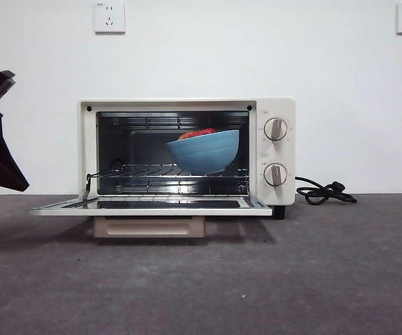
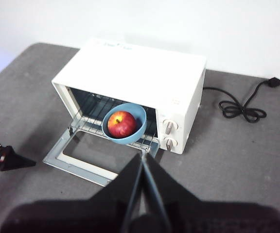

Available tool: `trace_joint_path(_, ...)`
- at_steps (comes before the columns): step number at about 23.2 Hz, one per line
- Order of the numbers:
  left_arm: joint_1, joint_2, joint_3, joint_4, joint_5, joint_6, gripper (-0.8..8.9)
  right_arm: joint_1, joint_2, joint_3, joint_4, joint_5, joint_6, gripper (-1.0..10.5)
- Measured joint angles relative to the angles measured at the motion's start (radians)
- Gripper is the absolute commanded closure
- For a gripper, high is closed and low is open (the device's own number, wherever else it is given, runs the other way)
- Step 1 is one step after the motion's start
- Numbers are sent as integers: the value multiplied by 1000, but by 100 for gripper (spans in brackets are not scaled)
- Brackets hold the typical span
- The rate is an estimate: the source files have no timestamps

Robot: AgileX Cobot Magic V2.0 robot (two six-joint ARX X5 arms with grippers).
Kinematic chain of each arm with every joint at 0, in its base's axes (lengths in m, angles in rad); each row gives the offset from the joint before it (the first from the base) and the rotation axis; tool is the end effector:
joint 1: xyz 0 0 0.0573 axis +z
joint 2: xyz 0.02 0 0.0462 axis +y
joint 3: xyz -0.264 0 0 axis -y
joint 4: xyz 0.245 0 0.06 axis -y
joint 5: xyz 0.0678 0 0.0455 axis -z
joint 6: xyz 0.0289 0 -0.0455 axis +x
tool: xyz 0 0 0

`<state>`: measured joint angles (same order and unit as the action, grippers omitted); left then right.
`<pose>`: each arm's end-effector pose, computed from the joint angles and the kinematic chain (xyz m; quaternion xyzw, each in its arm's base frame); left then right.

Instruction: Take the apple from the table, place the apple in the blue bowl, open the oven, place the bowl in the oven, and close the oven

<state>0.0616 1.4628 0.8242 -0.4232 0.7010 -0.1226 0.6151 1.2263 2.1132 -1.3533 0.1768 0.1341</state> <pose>0.2685 -0.0021 0.1896 -0.2382 0.4857 -0.2417 0.8056 0.1051 0.0680 0.5365 -0.0253 0.2269 0.1968 0.9535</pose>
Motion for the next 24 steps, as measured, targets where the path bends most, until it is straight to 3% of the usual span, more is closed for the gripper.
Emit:
trace_joint_path(7,42,75,0,105,-15,-106,821,0,-43,0,0,-9,0,954)
trace_joint_path(15,45,188,0,114,-38,-152,821,0,-58,0,0,-38,0,954)
trace_joint_path(24,34,219,0,210,25,-245,821,0,-58,0,0,-39,0,954)
